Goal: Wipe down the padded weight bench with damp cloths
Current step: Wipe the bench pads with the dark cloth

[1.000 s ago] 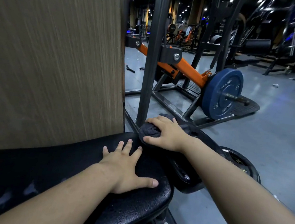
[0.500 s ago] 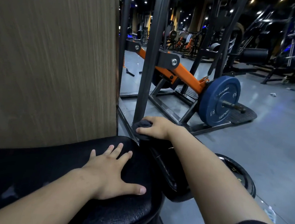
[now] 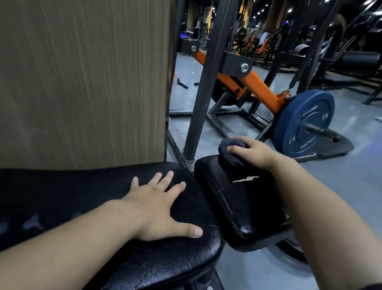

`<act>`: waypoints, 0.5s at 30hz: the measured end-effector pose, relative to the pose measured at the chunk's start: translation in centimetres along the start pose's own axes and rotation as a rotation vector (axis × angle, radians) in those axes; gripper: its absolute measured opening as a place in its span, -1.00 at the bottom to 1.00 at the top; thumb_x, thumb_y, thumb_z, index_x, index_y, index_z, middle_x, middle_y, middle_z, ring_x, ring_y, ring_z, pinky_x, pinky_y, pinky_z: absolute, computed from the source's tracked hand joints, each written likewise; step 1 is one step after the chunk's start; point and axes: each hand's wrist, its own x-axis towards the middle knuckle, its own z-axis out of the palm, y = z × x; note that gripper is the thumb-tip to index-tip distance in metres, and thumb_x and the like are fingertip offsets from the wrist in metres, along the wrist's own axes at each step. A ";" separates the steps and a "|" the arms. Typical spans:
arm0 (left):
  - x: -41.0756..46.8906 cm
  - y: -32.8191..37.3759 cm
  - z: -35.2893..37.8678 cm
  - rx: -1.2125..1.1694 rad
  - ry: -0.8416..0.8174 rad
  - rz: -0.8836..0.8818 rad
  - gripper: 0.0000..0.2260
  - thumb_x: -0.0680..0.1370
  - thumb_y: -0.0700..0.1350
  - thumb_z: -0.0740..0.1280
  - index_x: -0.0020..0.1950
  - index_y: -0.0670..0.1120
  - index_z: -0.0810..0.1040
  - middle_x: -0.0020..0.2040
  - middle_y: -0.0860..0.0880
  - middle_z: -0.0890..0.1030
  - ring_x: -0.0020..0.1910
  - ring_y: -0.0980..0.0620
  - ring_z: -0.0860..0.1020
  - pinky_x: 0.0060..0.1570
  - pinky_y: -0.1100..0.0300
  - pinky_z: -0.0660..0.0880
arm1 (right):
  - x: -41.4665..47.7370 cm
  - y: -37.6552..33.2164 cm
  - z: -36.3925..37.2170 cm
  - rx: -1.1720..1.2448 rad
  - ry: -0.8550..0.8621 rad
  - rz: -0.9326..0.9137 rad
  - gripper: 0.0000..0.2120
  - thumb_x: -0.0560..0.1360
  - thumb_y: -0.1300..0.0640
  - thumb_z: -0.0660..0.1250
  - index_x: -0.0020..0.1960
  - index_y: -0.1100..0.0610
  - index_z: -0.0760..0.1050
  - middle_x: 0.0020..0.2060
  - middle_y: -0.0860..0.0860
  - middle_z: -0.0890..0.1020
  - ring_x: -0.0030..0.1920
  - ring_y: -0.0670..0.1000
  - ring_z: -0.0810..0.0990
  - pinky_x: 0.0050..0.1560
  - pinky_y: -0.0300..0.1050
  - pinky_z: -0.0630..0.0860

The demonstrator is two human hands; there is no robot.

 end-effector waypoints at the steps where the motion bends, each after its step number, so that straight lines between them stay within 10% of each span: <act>1: 0.1 0.0 0.0 0.003 0.001 0.000 0.07 0.24 0.66 0.07 0.60 0.20 -0.19 0.60 0.04 -0.30 0.58 0.00 -0.29 0.50 -0.30 -0.21 | -0.3 0.3 -0.3 0.013 0.002 0.007 -0.51 0.34 -0.33 0.37 0.22 -0.19 0.51 0.16 -0.09 0.60 0.20 -0.01 0.53 0.32 -0.07 0.37; 15: 0.0 0.3 0.2 0.021 0.021 -0.001 0.07 0.24 0.66 0.06 0.60 0.19 -0.17 0.61 0.04 -0.27 0.59 -0.01 -0.25 0.49 -0.32 -0.19 | -9.4 5.4 -2.1 0.194 0.134 0.019 -0.62 0.43 -0.29 0.35 0.22 -0.31 0.42 0.12 -0.21 0.62 0.19 -0.08 0.55 0.36 -0.03 0.37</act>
